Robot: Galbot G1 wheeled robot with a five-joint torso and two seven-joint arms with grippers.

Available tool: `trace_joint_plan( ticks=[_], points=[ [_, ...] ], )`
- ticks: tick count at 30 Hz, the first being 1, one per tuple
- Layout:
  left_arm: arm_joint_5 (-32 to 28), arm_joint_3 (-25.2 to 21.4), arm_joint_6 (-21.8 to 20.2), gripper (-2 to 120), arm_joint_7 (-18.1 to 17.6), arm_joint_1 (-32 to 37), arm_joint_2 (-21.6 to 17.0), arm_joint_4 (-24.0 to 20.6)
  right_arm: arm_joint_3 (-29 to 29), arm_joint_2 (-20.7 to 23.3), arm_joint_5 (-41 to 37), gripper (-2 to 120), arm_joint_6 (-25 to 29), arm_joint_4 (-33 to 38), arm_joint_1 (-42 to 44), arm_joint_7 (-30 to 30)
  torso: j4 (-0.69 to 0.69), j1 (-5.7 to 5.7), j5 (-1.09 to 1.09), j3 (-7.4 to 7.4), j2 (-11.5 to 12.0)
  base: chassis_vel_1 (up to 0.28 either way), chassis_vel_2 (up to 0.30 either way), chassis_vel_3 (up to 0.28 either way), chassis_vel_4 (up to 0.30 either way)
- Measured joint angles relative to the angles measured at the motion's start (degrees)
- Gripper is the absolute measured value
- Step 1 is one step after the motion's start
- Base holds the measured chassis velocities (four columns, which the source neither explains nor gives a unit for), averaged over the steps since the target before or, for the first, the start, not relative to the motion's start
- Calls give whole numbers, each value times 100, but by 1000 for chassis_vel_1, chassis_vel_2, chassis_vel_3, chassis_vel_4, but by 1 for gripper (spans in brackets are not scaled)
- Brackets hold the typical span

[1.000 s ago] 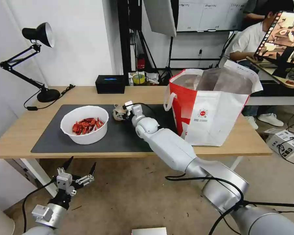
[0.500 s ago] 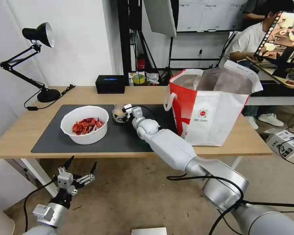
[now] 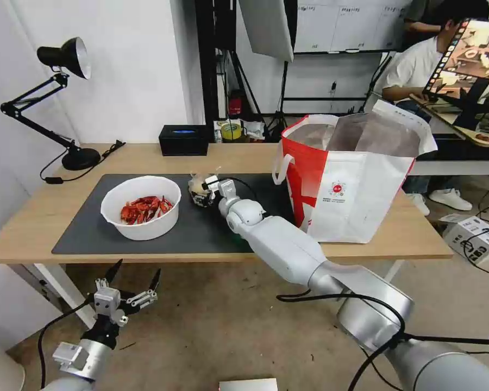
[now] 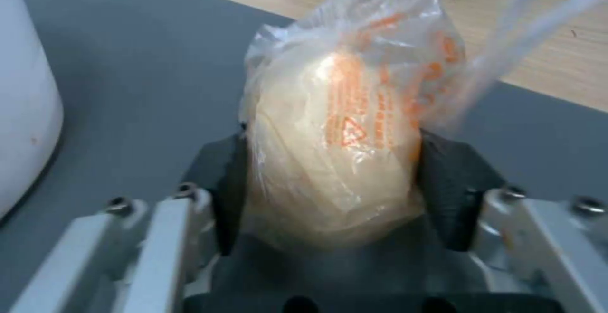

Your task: Pick up the trash from the table and place it into the takeout bag.

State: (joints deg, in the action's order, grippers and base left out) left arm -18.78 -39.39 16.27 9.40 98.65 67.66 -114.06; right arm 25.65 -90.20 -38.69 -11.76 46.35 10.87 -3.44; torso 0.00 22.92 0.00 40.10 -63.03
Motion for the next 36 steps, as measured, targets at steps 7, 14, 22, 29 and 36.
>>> trace_joint_plan(
  ticks=[7, 14, 22, 29, 36],
  points=[
    [31, 3, 5, 100, -1, 60, 25, -30, -158, 52, -135, 25, -138, 259, 113, -241, 0, 0, 0, 1, 0, 0, 0, 0, 0],
    [38, 9, 8, 100, -13, 76, 24, -42, -91, 519, -477, 8, -207, 1279, 169, -639, 0, 0, 0, 0, 0, 0, 0, 0, 0],
    [39, 68, 12, 100, -34, 64, -26, -38, -254, 1906, -557, 5, 181, 3826, 851, -1215, -1, 0, 1, 0, 0, 0, 0, 0, 0],
    [64, 190, 12, 100, -44, -10, -35, -8, -762, 2692, -585, 5, 1104, 5296, 1556, -1313, 0, 0, 2, 0, 0, 0, 0, 0, 0],
    [94, 244, 16, 100, -47, -49, -35, 0, -1510, 3337, -605, 5, 1360, 6149, 2204, -1417, -1, 0, 2, 0, 0, 0, 0, 0, 0]
  ],
)
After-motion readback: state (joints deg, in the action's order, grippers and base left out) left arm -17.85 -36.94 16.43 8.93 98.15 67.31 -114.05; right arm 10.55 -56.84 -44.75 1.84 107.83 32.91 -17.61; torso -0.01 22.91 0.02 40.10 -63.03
